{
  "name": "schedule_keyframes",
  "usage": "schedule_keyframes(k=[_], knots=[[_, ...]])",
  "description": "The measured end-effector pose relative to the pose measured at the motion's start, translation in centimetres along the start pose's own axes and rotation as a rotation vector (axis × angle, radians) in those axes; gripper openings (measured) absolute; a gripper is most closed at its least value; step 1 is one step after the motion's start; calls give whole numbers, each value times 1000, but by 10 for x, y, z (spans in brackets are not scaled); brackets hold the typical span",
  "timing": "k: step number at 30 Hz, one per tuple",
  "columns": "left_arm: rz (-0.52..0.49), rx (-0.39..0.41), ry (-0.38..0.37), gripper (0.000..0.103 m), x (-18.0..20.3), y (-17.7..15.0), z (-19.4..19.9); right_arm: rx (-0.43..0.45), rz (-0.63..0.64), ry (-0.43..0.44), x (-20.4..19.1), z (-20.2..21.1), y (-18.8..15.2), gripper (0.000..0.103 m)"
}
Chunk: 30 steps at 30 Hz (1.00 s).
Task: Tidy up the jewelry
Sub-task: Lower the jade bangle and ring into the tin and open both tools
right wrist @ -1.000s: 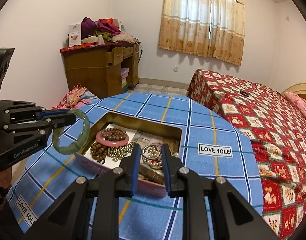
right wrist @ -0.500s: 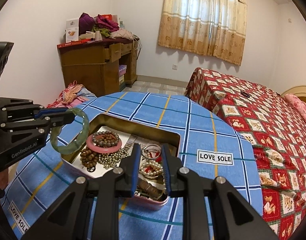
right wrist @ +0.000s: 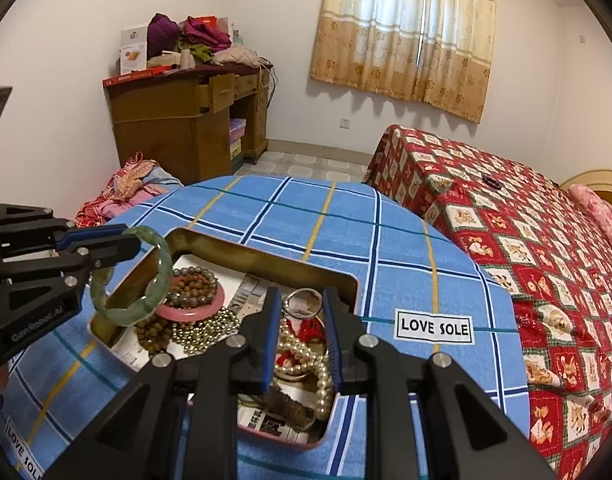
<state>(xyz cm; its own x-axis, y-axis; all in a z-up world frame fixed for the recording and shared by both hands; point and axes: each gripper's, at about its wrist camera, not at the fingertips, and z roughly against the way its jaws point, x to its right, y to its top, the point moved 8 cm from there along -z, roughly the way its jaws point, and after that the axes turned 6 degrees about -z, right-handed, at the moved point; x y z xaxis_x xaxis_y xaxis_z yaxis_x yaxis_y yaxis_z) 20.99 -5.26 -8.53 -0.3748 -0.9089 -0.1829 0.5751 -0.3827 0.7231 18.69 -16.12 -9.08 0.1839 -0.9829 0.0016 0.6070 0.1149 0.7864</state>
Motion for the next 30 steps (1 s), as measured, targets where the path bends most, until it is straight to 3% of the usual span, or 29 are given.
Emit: schedule_keyframes(k=[23,24,26,27,28,30], knots=[[29,-13,-3,12,-1,-7,-15,-55,19,-5,-8,-28,-13,26],[33,-13,-2,17,-1,-8,-13,-56,18,-4,-8,-28,-14,29],[45,0,11,38,-4,-8,-8,-51,12,-4,-8,-24,-16,45],[53,15,25,61,-6,-8,-4,-44,10,-13,-7,-22,-16,50],[62,36,50,75,-9,-7,1,-34,6,-25,-6,-19,-16,58],[79,67,67,77,-13,-7,11,-21,2,-40,-4,-13,-17,66]])
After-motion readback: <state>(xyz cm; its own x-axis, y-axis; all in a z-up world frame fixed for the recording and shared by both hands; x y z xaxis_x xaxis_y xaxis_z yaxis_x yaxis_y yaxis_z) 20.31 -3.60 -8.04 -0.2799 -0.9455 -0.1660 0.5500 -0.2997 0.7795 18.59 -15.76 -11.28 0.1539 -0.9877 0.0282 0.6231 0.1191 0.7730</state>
